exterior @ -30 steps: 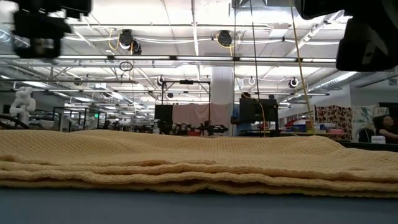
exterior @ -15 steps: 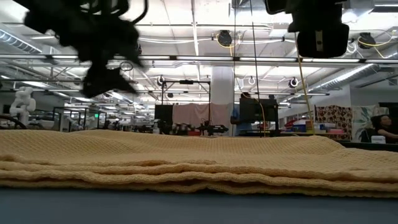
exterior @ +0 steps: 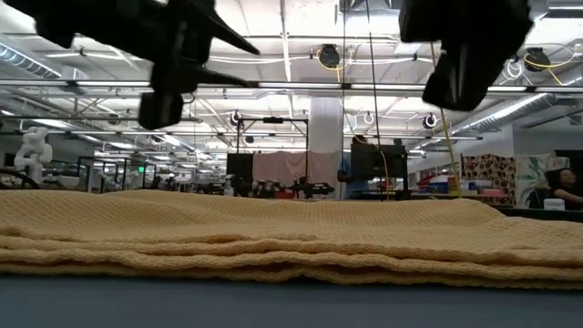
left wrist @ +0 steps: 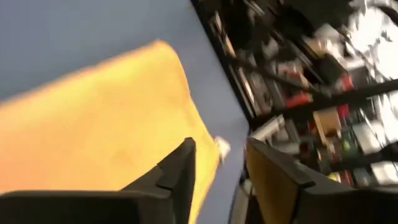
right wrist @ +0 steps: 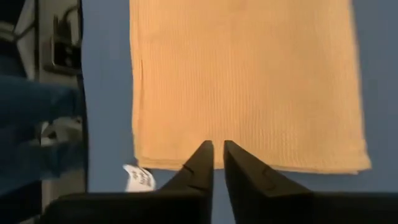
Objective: Roll towel
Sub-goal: Roll the yellow towel
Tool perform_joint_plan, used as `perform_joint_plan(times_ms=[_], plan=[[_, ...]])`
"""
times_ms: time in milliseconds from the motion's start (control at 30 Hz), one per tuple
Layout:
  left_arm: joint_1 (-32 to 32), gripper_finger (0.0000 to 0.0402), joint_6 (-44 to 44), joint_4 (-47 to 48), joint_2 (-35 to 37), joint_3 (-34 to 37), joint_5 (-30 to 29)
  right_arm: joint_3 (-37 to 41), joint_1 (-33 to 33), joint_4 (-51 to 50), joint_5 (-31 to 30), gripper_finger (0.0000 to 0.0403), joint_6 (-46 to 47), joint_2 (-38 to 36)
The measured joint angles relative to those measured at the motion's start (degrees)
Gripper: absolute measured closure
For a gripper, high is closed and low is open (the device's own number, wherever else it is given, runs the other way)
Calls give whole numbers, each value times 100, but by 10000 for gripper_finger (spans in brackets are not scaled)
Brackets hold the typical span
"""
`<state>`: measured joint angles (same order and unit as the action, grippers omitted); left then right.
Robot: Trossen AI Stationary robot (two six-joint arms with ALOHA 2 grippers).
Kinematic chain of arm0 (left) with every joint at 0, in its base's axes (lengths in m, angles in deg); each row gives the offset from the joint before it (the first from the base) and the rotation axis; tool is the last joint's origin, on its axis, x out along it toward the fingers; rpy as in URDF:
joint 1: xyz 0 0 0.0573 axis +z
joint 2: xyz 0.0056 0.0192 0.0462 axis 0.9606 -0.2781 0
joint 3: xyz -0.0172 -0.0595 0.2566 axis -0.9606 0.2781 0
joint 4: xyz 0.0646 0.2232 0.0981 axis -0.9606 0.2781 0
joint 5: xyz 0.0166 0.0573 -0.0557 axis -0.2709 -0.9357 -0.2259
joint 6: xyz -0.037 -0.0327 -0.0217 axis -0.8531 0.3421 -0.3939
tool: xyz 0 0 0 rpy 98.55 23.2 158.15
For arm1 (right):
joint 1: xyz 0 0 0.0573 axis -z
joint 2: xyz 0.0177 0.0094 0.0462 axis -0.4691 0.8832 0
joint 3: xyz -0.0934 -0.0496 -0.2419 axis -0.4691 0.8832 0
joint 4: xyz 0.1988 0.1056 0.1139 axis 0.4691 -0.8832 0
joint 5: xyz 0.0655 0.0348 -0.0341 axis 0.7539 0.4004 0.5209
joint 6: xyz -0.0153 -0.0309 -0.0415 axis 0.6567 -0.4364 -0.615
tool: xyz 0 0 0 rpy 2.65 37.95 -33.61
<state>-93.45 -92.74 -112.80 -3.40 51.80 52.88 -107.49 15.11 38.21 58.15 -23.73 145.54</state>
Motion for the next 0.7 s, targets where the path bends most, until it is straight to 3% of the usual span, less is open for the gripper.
perform_joint_plan(times_ms=[100, 200, 333, 533, 700], plan=[[-291, 301, -26, 517, -4, -102, 22, 573, 184, 609, 276, 398, -193, 2], [-500, 335, -26, 1339, -4, -296, 27, 1042, 298, 1318, 405, 392, -53, 4], [-634, 356, -13, 2162, -147, -331, 144, 1432, 319, 2089, 328, 395, -78, 14], [-476, 358, 526, 3305, -762, -323, 109, 1749, 319, 2226, -649, 400, 178, 270], [-59, 359, 931, 3340, -907, -322, 158, 1794, 236, 2624, -955, 402, 1198, 504]])
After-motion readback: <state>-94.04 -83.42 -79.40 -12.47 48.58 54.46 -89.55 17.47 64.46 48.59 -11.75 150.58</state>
